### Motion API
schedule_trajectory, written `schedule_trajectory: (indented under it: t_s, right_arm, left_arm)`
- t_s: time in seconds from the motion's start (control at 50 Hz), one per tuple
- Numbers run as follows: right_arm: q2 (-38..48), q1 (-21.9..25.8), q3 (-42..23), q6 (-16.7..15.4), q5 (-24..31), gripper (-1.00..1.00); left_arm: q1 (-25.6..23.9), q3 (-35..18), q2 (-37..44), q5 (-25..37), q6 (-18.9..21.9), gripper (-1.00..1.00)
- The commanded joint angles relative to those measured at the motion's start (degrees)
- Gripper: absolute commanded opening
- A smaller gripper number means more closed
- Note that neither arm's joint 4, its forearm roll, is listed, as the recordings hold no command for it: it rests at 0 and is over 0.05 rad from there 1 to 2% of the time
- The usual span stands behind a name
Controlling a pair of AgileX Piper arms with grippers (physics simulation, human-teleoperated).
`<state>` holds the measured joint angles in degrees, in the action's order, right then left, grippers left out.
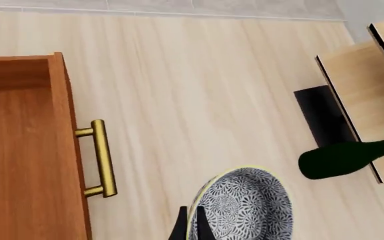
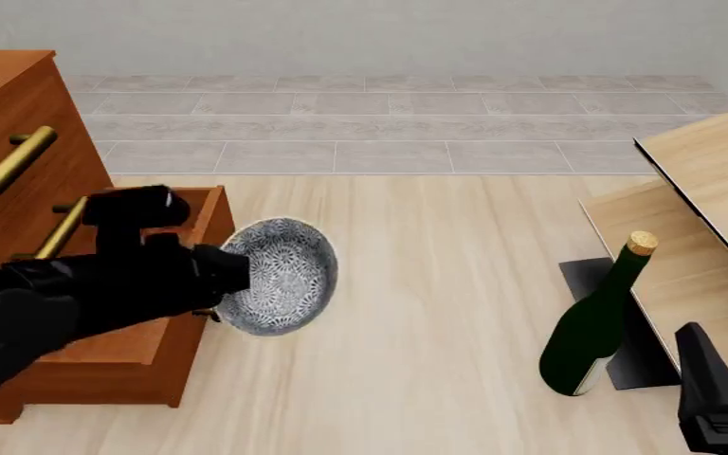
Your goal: Put the bowl on top of the cabinet.
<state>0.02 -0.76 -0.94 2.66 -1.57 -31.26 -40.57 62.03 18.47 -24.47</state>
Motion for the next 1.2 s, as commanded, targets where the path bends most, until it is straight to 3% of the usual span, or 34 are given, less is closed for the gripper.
schedule_trajectory:
  t_s: [0.02, 0.2, 0.3, 0.64, 0.84, 1.14, 1.2]
  right_arm:
    - [0.0, 0.09, -0.15, -0.17, 0.25, 1.0]
    - [0.0, 0.15, 0.39, -0.43, -0.14, 1.0]
    - [0.0, 0.29, 0.68, -0.59, -0.38, 1.0]
    - [0.0, 0.13, 0.4, -0.35, -0.34, 1.0]
    - [0.0, 0.21, -0.05, -0.31, 0.07, 1.0]
    - [0.0, 0.06, 0.0, -0.04, -0.06, 1.0]
    - [0.0, 0.08, 0.04, -0.03, -0.13, 1.0]
  left_arm:
    - [6.35, -7.65, -5.49, 14.51, -1.87, -1.0]
    - [7.47, -14.78, -6.04, 22.14, -2.9, -1.0]
    - [7.66, -15.82, -4.92, 24.06, -8.01, -1.0]
    - [10.18, -24.18, -3.52, 33.52, -14.59, -1.0]
    - [12.73, -33.54, -0.84, 39.85, -15.41, -1.0]
    - [19.12, -52.69, 4.84, 50.88, -10.77, -1.0]
    - [19.47, -53.19, 5.04, 51.24, -11.51, -1.0]
